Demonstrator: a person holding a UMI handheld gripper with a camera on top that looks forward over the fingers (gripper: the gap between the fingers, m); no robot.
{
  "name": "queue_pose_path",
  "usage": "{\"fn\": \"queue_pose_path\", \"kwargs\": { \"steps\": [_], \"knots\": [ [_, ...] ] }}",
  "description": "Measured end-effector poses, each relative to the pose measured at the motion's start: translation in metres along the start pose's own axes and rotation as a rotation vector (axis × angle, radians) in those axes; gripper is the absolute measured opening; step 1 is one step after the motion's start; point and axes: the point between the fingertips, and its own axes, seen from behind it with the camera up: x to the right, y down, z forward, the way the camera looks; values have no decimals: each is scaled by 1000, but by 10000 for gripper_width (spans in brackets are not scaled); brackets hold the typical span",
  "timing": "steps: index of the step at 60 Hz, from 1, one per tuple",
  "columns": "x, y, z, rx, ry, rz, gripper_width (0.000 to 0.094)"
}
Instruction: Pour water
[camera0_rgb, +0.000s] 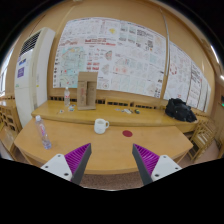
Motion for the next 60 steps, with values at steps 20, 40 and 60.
{"fn": "queue_pose_path", "kwargs": {
  "steps": [20,40,60],
  "knots": [
    [-54,93,1,-108,51,-28,851],
    [-255,149,30,-152,-79,-4,852],
    [-420,69,149,21,-211,20,853]
  ]
}}
